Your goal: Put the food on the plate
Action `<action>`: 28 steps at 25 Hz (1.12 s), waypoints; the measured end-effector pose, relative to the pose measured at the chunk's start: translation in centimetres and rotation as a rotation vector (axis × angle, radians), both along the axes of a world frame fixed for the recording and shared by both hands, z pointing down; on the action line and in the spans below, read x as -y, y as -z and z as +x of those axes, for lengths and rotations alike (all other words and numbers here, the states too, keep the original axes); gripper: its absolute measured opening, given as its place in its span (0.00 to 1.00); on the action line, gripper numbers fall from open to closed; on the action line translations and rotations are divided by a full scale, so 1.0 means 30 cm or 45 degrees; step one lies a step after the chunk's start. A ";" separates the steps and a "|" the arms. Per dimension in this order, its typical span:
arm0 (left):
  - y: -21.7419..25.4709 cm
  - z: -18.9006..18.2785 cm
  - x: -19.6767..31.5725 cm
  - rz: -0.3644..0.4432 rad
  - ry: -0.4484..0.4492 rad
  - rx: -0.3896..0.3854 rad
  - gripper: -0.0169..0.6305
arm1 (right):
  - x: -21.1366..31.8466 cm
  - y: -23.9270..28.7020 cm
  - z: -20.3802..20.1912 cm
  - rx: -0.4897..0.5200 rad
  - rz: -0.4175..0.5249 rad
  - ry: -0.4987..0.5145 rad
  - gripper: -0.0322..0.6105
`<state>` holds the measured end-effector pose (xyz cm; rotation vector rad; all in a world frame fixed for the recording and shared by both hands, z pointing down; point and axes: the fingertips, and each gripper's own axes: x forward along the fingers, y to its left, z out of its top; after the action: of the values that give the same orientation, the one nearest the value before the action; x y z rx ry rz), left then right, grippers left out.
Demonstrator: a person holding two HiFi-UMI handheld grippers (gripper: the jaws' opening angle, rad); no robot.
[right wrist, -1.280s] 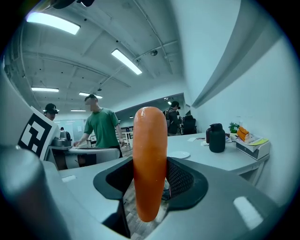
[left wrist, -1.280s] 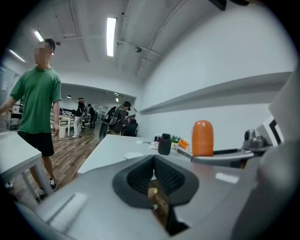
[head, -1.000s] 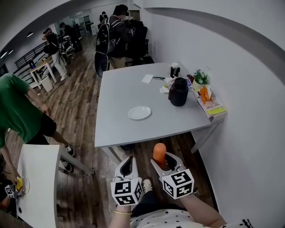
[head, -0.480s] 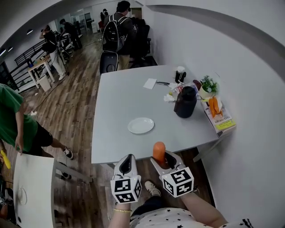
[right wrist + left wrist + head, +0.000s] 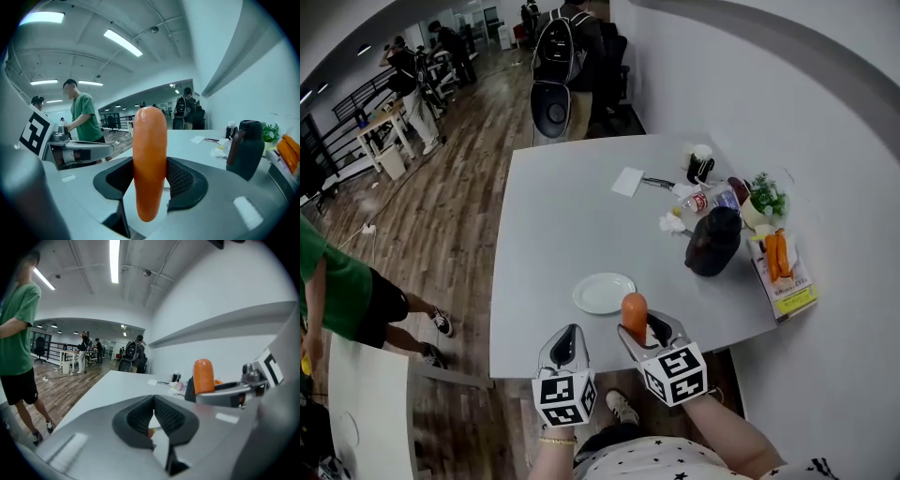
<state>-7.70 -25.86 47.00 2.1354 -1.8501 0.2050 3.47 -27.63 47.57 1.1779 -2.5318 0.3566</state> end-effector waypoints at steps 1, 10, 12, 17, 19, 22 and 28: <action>-0.011 -0.006 0.029 -0.007 0.003 -0.003 0.04 | 0.034 -0.017 -0.005 -0.025 -0.011 0.013 0.38; -0.114 -0.075 0.210 -0.082 0.017 -0.029 0.04 | 0.292 -0.185 -0.101 -0.377 -0.116 0.302 0.38; -0.140 -0.088 0.235 -0.099 0.017 -0.032 0.04 | 0.332 -0.228 -0.135 -0.476 -0.133 0.400 0.38; -0.193 -0.120 0.282 -0.141 0.014 -0.042 0.04 | 0.394 -0.351 -0.208 -0.757 -0.153 0.656 0.38; -0.210 -0.133 0.296 -0.155 0.014 -0.047 0.04 | 0.410 -0.412 -0.223 -0.887 -0.164 0.742 0.38; -0.230 -0.152 0.315 -0.179 0.020 -0.056 0.04 | 0.429 -0.485 -0.246 -1.038 -0.194 0.850 0.38; -0.266 -0.162 0.332 -0.220 0.026 -0.065 0.04 | 0.428 -0.593 -0.271 -1.244 -0.274 1.046 0.38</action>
<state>-12.56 -35.81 54.99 1.9869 -1.7569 0.2921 -4.66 -40.48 65.36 0.0694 -1.7901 -0.1415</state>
